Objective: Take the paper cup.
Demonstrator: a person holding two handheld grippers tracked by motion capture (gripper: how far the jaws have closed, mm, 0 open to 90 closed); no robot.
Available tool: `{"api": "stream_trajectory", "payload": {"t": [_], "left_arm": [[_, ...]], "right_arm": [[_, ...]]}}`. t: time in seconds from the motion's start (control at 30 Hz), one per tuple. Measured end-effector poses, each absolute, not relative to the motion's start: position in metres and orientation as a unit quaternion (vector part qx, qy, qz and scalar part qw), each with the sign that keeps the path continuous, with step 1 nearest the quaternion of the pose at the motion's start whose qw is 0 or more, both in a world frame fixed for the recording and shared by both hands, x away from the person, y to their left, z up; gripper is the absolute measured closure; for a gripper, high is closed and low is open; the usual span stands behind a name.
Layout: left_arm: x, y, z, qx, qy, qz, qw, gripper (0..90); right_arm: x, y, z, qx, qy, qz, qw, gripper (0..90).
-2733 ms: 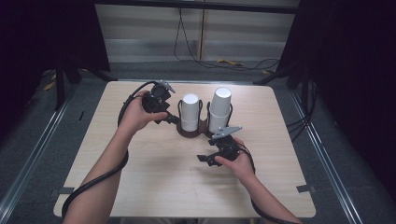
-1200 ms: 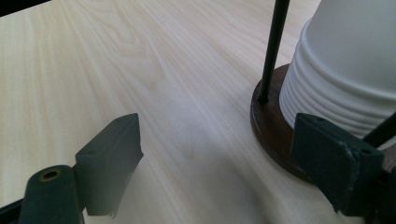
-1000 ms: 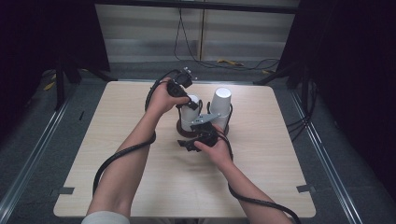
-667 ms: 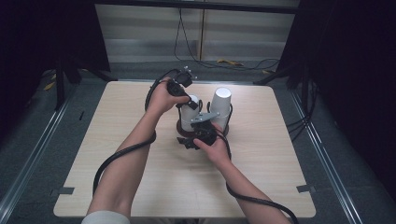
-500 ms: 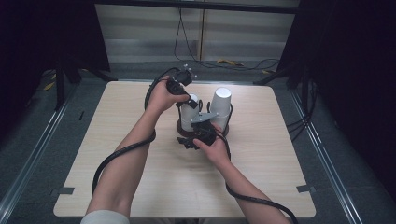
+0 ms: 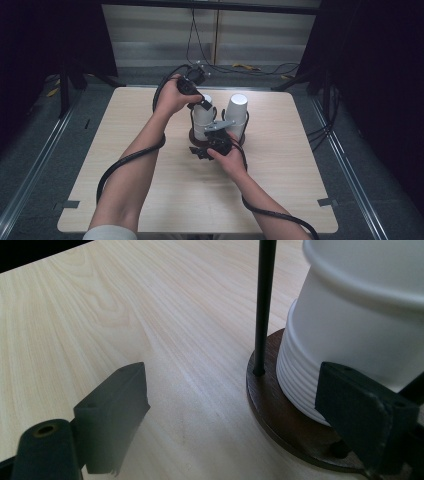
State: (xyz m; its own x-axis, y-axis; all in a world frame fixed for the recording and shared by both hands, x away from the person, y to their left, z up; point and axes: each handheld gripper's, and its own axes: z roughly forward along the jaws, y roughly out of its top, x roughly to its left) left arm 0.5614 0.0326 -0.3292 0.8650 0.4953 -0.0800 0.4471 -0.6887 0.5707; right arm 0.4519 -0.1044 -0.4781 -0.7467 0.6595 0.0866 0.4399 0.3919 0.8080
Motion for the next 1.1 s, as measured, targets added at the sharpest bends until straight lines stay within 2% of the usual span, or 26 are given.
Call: {"api": "stream_trajectory", "payload": {"t": [1.1], "left_arm": [[0.557,0.043,-0.284,0.914,0.274,0.048,0.297,34.7]], "right_arm": [[0.447,-0.109,-0.476,0.323,0.824,0.453,0.107,13.1]]}}
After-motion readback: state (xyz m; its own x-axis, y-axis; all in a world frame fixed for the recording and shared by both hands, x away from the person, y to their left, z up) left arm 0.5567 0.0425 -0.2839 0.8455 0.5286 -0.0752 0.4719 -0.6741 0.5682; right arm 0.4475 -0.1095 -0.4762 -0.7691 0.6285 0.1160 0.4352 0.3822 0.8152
